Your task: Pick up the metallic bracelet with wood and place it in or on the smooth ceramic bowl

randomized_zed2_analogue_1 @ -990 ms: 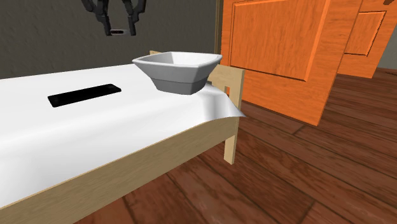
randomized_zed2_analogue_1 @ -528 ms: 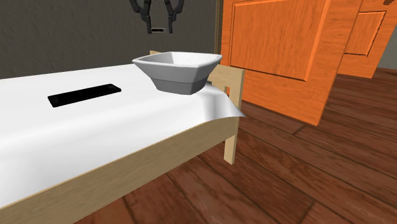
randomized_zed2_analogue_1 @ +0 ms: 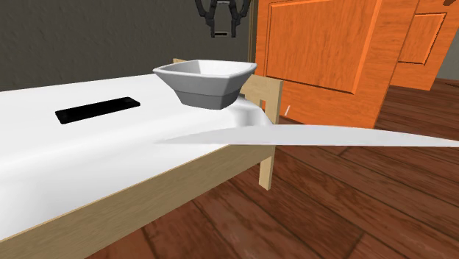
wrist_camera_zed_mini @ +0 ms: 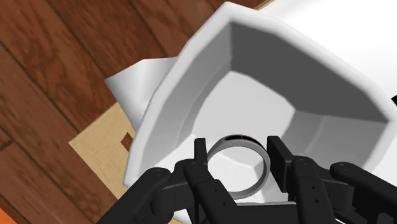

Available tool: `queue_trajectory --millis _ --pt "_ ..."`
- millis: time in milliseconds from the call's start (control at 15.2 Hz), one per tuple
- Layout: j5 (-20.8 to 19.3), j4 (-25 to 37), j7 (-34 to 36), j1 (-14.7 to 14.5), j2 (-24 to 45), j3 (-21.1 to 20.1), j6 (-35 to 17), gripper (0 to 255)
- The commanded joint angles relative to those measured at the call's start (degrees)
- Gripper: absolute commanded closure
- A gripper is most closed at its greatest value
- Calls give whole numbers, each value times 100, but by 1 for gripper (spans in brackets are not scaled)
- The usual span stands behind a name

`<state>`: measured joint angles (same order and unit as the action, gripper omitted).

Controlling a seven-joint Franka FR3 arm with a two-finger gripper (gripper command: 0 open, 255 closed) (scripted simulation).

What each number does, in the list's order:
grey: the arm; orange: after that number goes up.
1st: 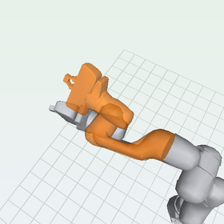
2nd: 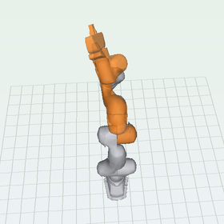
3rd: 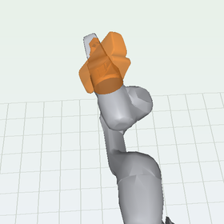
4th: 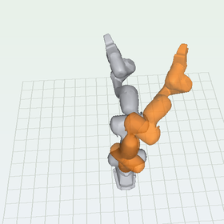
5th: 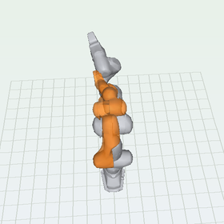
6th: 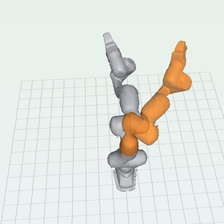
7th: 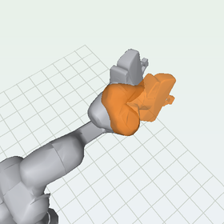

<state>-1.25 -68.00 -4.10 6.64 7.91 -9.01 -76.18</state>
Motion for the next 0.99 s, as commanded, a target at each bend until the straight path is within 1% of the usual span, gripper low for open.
queue_trajectory --millis 0,132,198,528,924 --pt "-44 515 -204 97 365 81 148 255" --pt "-95 1220 -388 179 846 147 374 255" --pt "-109 1425 -432 196 981 162 444 255" --pt "-49 396 -449 256 577 171 -183 255" --pt "-6 -526 -466 295 271 181 -802 255"
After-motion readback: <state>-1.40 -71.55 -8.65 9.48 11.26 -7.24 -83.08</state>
